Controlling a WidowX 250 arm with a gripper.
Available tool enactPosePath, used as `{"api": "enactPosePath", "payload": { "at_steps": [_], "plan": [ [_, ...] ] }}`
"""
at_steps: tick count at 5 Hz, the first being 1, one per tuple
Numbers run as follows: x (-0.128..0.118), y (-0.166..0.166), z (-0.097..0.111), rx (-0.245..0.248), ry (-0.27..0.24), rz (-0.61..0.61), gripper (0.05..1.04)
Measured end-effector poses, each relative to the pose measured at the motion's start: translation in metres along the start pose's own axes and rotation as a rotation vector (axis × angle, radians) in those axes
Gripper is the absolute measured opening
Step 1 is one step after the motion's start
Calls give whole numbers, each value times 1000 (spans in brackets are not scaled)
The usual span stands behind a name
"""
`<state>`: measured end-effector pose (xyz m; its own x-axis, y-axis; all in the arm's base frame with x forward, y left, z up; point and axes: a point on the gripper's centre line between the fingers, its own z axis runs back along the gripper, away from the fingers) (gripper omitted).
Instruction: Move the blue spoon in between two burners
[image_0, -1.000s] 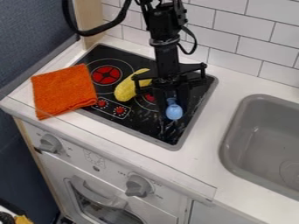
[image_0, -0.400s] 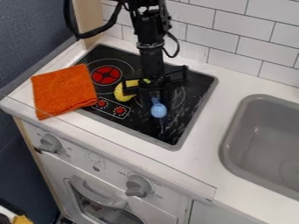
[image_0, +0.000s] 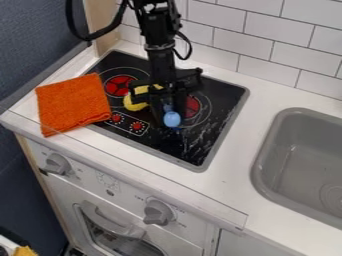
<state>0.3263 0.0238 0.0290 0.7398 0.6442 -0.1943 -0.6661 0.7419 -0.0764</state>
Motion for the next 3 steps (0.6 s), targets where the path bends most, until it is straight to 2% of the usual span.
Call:
{"api": "enactPosePath", "payload": {
  "at_steps": [1,3],
  "plan": [
    [11,10,9,15,-15,44,371],
    [34,19,6,21,-5,98,371]
  ]
}}
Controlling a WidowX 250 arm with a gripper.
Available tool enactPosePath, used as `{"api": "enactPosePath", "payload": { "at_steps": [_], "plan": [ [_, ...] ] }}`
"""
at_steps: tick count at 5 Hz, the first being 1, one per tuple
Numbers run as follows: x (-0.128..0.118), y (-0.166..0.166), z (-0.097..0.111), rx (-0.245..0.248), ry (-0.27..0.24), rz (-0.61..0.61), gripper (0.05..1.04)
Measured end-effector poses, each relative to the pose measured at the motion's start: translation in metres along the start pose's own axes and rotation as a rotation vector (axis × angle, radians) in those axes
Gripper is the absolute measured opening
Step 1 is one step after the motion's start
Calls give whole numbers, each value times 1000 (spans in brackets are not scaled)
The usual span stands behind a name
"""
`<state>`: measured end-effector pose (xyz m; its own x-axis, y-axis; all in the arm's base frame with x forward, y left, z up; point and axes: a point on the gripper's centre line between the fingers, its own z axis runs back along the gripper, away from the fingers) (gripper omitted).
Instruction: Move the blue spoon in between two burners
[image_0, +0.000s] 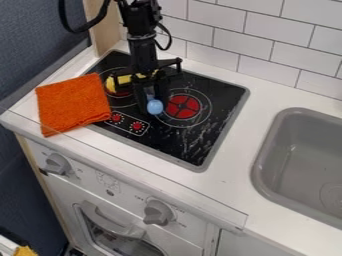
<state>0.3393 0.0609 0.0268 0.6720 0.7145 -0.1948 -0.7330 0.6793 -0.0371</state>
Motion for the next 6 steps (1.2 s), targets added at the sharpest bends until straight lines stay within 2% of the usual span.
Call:
{"api": "enactPosePath", "payload": {
  "at_steps": [2,4,5,6],
  "plan": [
    [22,-2,3,20,-24,33,371],
    [43,2,16,15,-83,74,371],
    [43,4,14,22,-89,64,371],
    [29,0,-2,53,-65,1,371]
  ]
}}
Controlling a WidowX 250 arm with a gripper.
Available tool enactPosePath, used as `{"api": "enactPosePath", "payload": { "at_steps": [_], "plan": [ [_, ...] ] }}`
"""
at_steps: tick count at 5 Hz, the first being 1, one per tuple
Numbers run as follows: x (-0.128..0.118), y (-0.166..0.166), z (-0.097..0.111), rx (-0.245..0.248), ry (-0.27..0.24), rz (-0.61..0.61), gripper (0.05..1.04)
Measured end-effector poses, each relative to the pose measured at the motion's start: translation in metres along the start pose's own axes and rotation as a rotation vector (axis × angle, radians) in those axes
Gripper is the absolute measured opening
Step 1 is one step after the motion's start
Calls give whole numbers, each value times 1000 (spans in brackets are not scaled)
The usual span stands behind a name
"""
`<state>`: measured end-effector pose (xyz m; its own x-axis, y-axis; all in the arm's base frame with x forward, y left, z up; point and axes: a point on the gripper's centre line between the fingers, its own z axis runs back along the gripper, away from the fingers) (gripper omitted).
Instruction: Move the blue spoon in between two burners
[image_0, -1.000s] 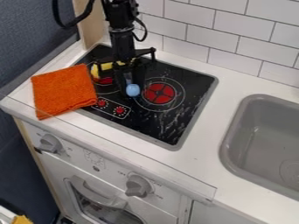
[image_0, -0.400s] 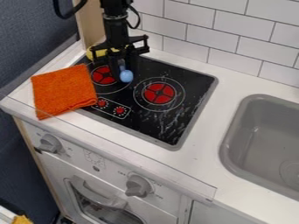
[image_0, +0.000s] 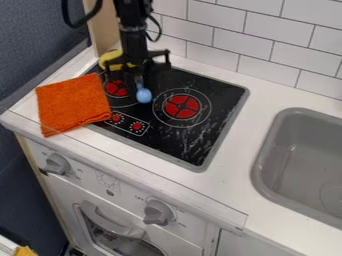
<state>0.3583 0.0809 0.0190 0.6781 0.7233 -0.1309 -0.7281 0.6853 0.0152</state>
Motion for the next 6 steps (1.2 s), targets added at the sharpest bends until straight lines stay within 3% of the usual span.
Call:
{"api": "enactPosePath", "payload": {
  "at_steps": [2,4,6],
  "plan": [
    [-22,-13,-10,34,-62,-125,415],
    [-23,-13,-7,73,-99,-157,967],
    [-30,-21,17,78,-172,-214,1001]
  ]
}}
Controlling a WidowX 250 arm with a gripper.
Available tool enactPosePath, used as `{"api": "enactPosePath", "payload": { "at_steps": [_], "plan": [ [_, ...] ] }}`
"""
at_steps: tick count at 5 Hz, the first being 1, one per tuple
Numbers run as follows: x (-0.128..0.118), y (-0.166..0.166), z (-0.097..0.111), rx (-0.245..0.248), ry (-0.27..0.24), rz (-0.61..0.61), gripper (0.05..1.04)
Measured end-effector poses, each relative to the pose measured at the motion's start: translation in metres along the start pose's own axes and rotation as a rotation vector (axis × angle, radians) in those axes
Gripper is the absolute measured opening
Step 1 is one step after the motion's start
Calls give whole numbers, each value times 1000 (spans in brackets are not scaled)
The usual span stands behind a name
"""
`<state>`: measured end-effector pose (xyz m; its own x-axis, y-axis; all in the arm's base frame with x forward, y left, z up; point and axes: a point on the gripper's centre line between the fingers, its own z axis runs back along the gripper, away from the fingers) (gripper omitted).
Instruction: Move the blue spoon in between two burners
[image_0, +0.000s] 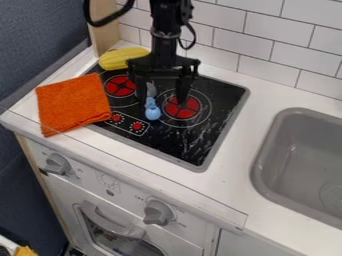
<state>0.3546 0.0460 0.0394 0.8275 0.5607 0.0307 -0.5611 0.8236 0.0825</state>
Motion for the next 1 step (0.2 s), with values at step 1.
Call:
{"api": "enactPosePath", "payload": {
  "at_steps": [1],
  "plan": [
    [2,3,21,-23,-57,3,1001]
  ]
}}
